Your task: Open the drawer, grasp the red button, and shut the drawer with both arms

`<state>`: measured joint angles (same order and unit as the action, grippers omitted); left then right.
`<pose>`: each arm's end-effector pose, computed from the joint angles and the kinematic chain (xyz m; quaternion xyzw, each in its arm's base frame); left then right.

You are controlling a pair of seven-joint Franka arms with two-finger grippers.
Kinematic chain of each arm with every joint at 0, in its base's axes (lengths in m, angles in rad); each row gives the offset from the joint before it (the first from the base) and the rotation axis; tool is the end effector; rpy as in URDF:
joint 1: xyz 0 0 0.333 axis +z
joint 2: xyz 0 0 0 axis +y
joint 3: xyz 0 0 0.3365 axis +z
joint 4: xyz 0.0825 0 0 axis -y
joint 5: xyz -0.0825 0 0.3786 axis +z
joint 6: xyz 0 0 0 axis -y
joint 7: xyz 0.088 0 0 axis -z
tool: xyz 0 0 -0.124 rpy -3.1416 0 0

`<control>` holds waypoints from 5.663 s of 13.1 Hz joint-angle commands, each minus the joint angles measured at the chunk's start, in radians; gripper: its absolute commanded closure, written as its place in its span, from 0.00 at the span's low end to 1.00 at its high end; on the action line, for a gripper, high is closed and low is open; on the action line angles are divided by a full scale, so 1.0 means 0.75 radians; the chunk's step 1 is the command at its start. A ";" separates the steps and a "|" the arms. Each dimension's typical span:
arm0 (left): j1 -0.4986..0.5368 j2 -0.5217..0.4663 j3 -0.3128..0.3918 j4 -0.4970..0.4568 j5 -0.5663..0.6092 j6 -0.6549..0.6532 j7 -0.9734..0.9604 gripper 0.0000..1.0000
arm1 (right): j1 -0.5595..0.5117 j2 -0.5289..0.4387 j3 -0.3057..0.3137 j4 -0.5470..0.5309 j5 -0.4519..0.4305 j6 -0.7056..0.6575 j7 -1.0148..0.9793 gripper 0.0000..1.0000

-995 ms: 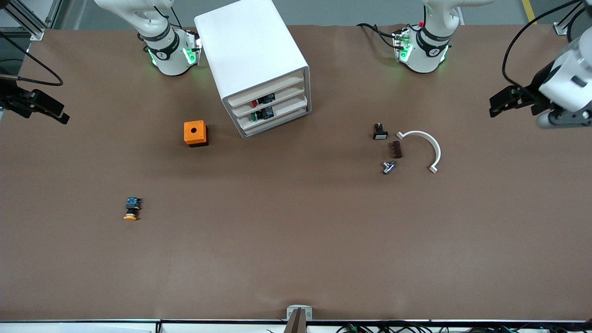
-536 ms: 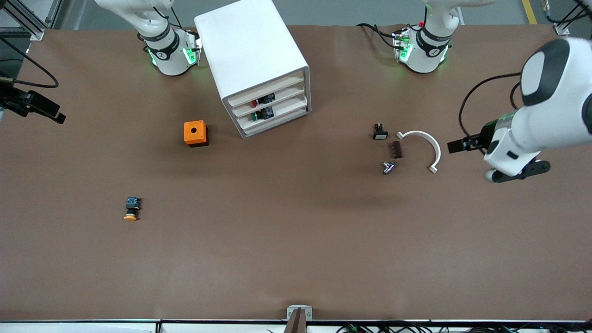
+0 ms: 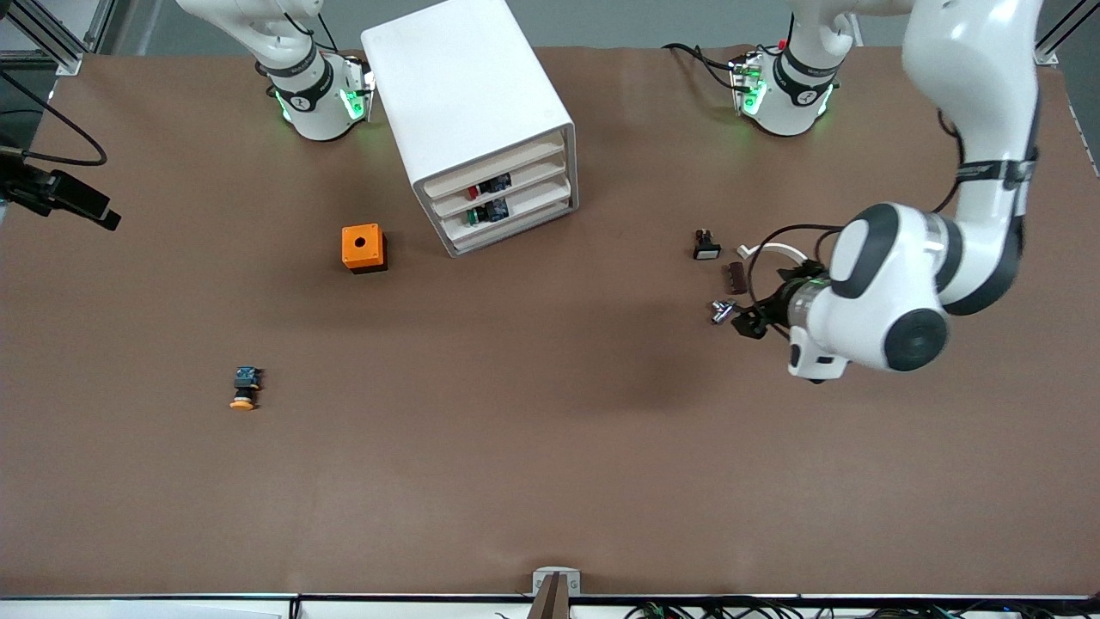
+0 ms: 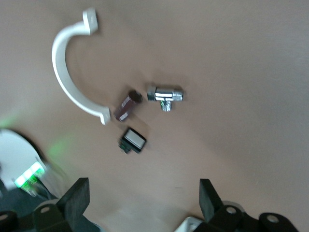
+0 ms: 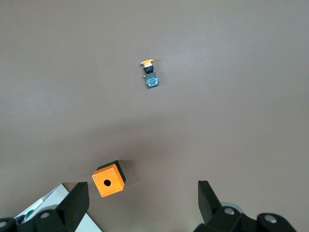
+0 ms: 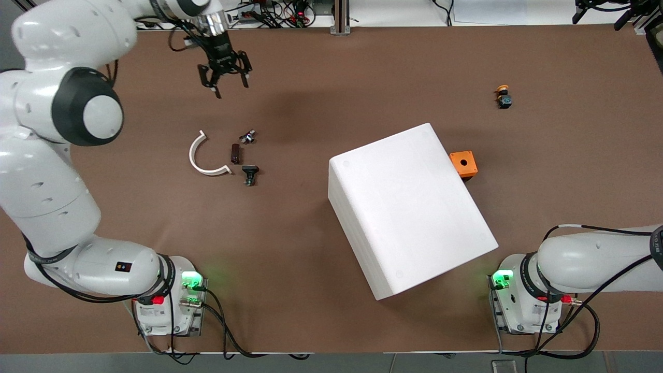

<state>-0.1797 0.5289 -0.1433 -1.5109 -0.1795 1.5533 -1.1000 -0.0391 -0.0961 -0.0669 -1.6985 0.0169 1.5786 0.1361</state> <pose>0.6010 -0.2113 0.3399 -0.8837 -0.3840 0.2609 0.0605 0.5131 -0.0542 0.6202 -0.9925 0.1207 0.0122 0.0115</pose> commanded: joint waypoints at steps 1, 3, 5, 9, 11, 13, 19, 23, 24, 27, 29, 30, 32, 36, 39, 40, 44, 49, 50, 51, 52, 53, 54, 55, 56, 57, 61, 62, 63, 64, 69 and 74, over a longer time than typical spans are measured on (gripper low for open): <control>-0.112 0.078 0.005 0.061 -0.035 -0.022 -0.432 0.00 | -0.019 -0.009 0.016 -0.008 -0.006 -0.002 0.013 0.00; -0.200 0.154 0.005 0.077 -0.098 -0.022 -0.686 0.00 | -0.021 -0.003 0.016 -0.006 -0.006 -0.008 0.015 0.00; -0.225 0.199 0.005 0.076 -0.230 -0.020 -0.905 0.00 | -0.021 0.001 0.016 -0.008 -0.006 -0.010 0.017 0.00; -0.249 0.270 0.005 0.059 -0.594 -0.085 -1.234 0.06 | -0.042 0.005 0.016 -0.008 -0.004 -0.019 0.015 0.00; -0.257 0.329 0.005 0.059 -0.738 -0.154 -1.294 0.16 | -0.042 0.005 0.016 -0.008 -0.004 -0.021 0.015 0.00; -0.261 0.366 0.005 0.059 -0.871 -0.165 -1.323 0.22 | -0.042 0.005 0.016 -0.008 -0.004 -0.021 0.013 0.00; -0.418 0.407 0.003 0.063 -1.039 -0.165 -1.329 0.36 | -0.042 0.005 0.016 -0.008 -0.004 -0.029 0.015 0.00; -0.501 0.461 0.003 0.067 -1.149 -0.159 -1.427 0.42 | -0.042 0.005 0.016 -0.012 -0.004 -0.033 0.015 0.00; -0.523 0.465 0.003 0.069 -1.158 -0.153 -1.464 0.43 | -0.042 0.005 0.016 -0.020 -0.002 -0.031 0.015 0.00; -0.542 0.471 0.003 0.067 -1.162 -0.153 -1.497 0.58 | -0.040 0.005 0.016 -0.020 -0.002 -0.033 0.017 0.00; -0.546 0.487 0.003 0.067 -1.170 -0.153 -1.503 0.70 | -0.040 0.007 0.016 -0.022 -0.002 -0.033 0.019 0.00; -0.554 0.493 0.003 0.069 -1.174 -0.153 -1.501 0.81 | -0.040 0.010 0.016 -0.026 -0.002 -0.033 0.019 0.00; -0.530 0.485 0.009 0.071 -1.162 -0.155 -1.497 0.97 | -0.038 0.014 0.016 -0.026 0.000 -0.031 0.068 0.00; -0.348 0.489 0.017 0.145 -1.168 -0.155 -1.493 0.93 | -0.005 0.048 0.022 -0.016 0.018 -0.015 0.225 0.00; -0.300 0.510 0.040 0.221 -1.166 -0.130 -1.454 0.89 | 0.021 0.079 0.026 -0.010 0.100 0.006 0.372 0.00; -0.300 0.510 0.042 0.221 -1.166 -0.110 -1.436 0.76 | 0.054 0.089 0.026 -0.002 0.102 0.006 0.421 0.00; -0.296 0.500 0.044 0.217 -1.160 -0.108 -1.413 0.21 | 0.215 0.165 0.026 0.045 0.147 0.012 0.711 0.00; -0.207 0.469 0.072 0.311 -0.864 -0.116 -1.399 0.01 | 0.383 0.232 0.026 0.060 0.192 0.114 1.053 0.00; -0.158 0.471 0.058 0.321 -0.796 -0.116 -1.387 0.01 | 0.420 0.249 0.026 0.060 0.196 0.135 1.117 0.00; -0.131 0.467 0.068 0.329 -0.749 -0.116 -1.352 0.01 | 0.459 0.261 0.026 0.060 0.198 0.165 1.182 0.00; -0.108 0.457 0.070 0.329 -0.700 -0.116 -1.323 0.01 | 0.508 0.285 0.026 0.060 0.211 0.196 1.270 0.00; -0.092 0.432 0.072 0.329 -0.600 -0.116 -1.285 0.01 | 0.553 0.308 0.026 0.060 0.219 0.231 1.354 0.00; -0.076 0.416 0.068 0.331 -0.486 -0.116 -1.211 0.01 | 0.610 0.334 0.024 0.060 0.219 0.277 1.452 0.00; -0.057 0.406 0.066 0.331 -0.406 -0.116 -1.122 0.01 | 0.661 0.357 0.024 0.058 0.219 0.324 1.536 0.00; -0.035 0.405 0.070 0.331 -0.373 -0.116 -1.036 0.01 | 0.700 0.377 0.024 0.058 0.219 0.363 1.603 0.00; -0.002 0.405 0.074 0.329 -0.346 -0.118 -0.946 0.01 | 0.739 0.396 0.024 0.056 0.219 0.394 1.655 0.00; 0.029 0.405 0.072 0.329 0.003 -0.118 -0.600 0.01 | 0.878 0.482 0.024 0.037 0.215 0.513 1.845 0.00; 0.021 0.403 0.058 0.329 0.130 -0.118 -0.538 0.01 | 0.905 0.486 0.024 -0.007 0.215 0.570 1.862 0.00; 0.013 0.401 0.056 0.329 0.190 -0.118 -0.505 0.01 | 0.929 0.486 0.024 -0.040 0.215 0.623 1.894 0.00; 0.011 0.401 0.054 0.329 0.194 -0.114 -0.493 0.01 | 0.976 0.492 0.024 -0.069 0.213 0.678 1.937 0.00; -0.077 0.401 0.050 0.329 0.198 0.148 -0.474 0.01 | 1.079 0.531 0.022 -0.144 0.203 0.783 2.019 0.00; -0.114 0.401 0.038 0.325 0.202 0.254 -0.107 0.01 | 1.152 0.531 0.022 -0.239 0.194 0.914 2.062 0.00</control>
<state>-0.2743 0.8453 -0.1110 -1.2555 -0.0512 1.7261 -1.2980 0.8028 0.3187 -0.0380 -1.8548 0.1690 2.2519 1.6622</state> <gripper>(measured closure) 0.004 0.000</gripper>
